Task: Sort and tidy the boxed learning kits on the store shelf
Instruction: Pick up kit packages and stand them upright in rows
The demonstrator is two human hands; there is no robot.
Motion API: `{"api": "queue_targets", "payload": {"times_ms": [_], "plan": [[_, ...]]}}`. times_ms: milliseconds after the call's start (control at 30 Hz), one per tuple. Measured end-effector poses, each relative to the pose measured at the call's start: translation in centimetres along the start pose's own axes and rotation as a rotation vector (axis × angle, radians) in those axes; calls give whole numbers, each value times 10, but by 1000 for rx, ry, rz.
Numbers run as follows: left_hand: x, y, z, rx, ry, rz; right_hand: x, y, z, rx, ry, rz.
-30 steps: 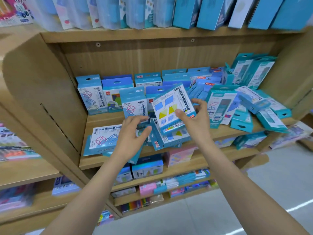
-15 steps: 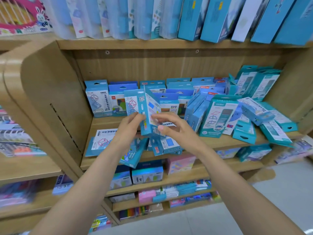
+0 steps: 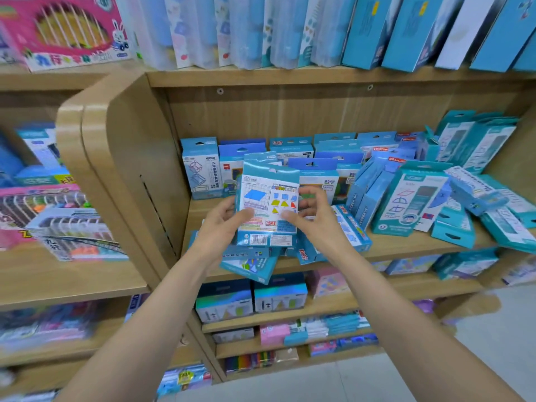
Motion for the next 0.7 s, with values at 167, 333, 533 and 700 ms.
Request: {"api": "queue_targets", "payload": {"times_ms": [167,333,533,700], "plan": [[15,-19,12,-220,-163,-65,-16,-18,10,-84,-22,-105],[8,-18,-4,-161,-279,-250,-6,8,7,83,-158,-347],[-7,-23,-11,-153,-174,-319,-4,23,5,136,-223,-411],[-5,-3,-16,-6,-228,-249,-2,33,2,88,-156,-202]]}}
Point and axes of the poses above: each hand's wrist, its own z-axis away from the middle knuckle, its own y-axis out of the back of the hand, x = y × z, the point moved 6 cm from there along -z, towards the middle knuckle, and after that the axes turned 14 degrees about x, right-handed, at the moved point
